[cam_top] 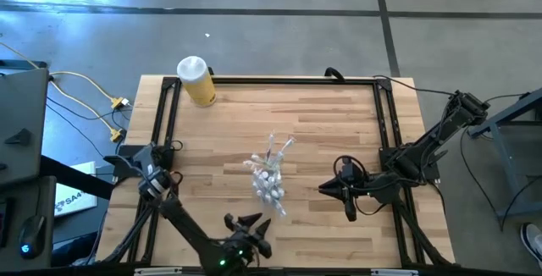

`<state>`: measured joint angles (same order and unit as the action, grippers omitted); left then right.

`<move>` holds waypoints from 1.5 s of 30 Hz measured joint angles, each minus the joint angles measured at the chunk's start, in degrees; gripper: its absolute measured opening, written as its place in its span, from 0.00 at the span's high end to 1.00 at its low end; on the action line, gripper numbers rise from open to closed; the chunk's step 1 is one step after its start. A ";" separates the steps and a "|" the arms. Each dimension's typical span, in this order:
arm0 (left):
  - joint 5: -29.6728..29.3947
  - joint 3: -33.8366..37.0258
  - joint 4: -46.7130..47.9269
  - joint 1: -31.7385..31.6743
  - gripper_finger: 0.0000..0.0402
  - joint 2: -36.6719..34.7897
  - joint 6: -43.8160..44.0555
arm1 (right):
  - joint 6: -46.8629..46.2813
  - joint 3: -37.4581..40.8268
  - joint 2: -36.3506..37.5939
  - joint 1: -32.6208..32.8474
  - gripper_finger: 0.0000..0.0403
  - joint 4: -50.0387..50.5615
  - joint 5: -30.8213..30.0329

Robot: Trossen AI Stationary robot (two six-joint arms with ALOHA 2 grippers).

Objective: Pick & Place toothbrushing station
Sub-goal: Return to Home Position

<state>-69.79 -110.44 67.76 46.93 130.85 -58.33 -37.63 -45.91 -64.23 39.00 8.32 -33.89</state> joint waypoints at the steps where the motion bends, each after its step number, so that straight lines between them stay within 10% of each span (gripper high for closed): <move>1: -0.55 -1.04 0.24 0.53 0.59 -0.02 1.38 | 0.43 0.00 0.00 0.00 0.89 0.00 0.31; 8: -0.32 -10.12 17.29 1.91 0.59 -0.02 21.29 | 7.15 0.00 0.04 0.00 0.89 -2.68 1.57; 13: 12.29 -17.22 22.61 0.00 0.61 -3.79 46.29 | 16.21 0.00 0.04 0.00 0.89 -5.83 3.14; 23: 37.74 -14.40 22.22 -10.96 0.62 -24.87 55.50 | 34.94 0.02 5.69 -0.15 0.89 -7.03 0.79; 31: 40.38 -12.15 22.06 -21.29 0.62 -32.63 70.81 | 36.30 0.01 16.88 -0.75 0.89 10.59 -2.74; 39: 40.82 -10.50 19.79 -30.36 0.62 -30.51 65.04 | 43.43 0.02 23.35 -7.48 0.89 15.23 -2.69; 45: 40.79 -1.93 15.72 -36.41 0.62 -30.44 51.35 | 54.67 0.02 24.33 -17.30 0.89 15.51 16.87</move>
<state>-29.00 -112.37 83.49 10.52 100.40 -6.98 17.04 -45.89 -39.90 21.71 23.83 -17.02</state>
